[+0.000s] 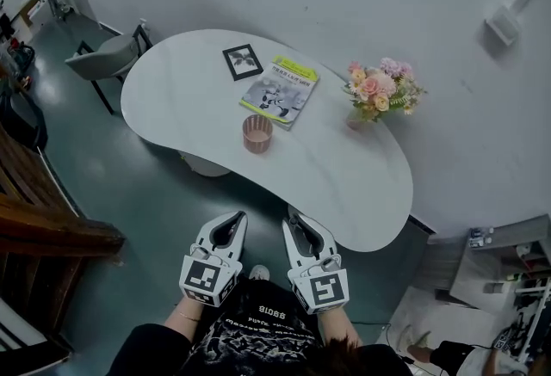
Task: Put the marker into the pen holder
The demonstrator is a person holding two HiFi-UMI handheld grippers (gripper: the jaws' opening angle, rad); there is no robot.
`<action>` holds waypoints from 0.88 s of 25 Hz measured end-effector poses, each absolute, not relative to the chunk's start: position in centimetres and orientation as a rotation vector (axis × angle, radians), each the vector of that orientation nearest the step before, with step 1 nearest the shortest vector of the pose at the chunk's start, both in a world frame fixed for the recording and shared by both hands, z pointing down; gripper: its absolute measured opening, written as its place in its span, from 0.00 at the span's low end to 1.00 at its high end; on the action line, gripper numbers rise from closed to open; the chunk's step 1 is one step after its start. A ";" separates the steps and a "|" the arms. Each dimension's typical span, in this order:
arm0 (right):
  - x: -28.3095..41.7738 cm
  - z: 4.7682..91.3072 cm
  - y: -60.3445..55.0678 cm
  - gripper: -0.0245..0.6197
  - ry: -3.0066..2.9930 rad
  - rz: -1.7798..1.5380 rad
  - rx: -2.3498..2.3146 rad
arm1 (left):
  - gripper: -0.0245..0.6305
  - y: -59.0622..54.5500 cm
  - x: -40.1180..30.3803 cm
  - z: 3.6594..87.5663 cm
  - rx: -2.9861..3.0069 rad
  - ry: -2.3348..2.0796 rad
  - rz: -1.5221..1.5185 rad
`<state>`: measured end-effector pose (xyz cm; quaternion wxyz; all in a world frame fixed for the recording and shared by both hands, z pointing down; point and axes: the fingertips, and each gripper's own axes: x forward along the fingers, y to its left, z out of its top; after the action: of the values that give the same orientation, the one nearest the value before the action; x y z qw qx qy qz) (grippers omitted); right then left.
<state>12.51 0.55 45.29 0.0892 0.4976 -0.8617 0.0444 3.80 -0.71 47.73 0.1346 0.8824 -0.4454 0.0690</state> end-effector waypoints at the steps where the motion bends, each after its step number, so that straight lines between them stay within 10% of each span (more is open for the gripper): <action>1: 12.3 45.5 -0.3 0.18 -2.557 0.144 1.485 | 0.07 -1.6 3.6 47.7 2.559 -1.281 0.202; 22: 7.7 43.6 -17.2 0.18 -2.482 0.158 1.704 | 0.07 -18.3 -0.8 47.6 2.658 -1.041 0.220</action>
<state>7.66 -17.22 43.59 0.0635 0.5641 -0.8216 0.0522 -0.85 -18.25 47.60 0.1389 0.9194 -0.3601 0.0762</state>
